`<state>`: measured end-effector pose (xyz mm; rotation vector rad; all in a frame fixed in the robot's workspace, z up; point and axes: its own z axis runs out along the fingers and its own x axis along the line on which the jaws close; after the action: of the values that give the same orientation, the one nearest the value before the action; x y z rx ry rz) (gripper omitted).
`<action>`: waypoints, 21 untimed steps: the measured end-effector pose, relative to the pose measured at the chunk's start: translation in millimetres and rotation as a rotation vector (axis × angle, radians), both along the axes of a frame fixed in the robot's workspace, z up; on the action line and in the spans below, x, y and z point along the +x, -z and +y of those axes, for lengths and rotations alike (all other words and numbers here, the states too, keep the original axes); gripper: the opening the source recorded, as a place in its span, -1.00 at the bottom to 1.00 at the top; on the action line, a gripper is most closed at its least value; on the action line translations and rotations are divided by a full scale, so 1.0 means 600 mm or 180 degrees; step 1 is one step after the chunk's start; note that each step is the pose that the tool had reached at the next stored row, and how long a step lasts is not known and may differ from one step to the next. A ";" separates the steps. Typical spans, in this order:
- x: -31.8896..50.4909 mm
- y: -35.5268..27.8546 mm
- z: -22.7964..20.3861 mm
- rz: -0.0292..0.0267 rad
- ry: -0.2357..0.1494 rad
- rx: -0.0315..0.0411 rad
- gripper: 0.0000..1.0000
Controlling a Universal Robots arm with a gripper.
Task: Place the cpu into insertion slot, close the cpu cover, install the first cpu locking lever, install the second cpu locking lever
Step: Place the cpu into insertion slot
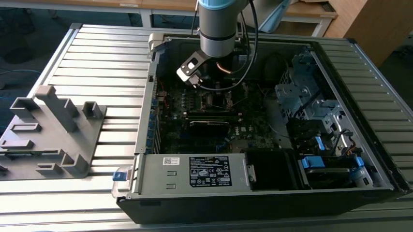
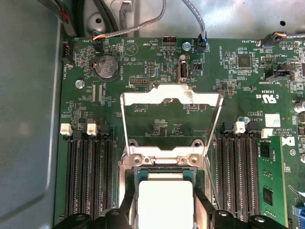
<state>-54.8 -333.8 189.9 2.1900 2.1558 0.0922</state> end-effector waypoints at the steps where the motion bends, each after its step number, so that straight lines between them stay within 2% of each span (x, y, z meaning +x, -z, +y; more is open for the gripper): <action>1: 0.000 -0.004 -0.0001 0.0002 0.0000 -0.0002 0.16; 5: 0.000 -0.018 -0.0007 0.0005 0.0000 -0.0008 0.16; 14: 0.000 -0.019 -0.0006 0.0005 0.0000 -0.0008 0.14; 15: 0.000 -0.019 -0.0006 0.0005 0.0000 -0.0008 0.00; 17: 0.000 -0.019 -0.0006 0.0005 0.0000 -0.0008 0.00; 20: 0.000 -0.019 -0.0007 0.0005 0.0000 -0.0008 -0.35; 21: 0.000 -0.019 -0.0006 0.0005 0.0000 -0.0008 -0.35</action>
<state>-55.0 -334.2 201.3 2.1894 2.1555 0.0878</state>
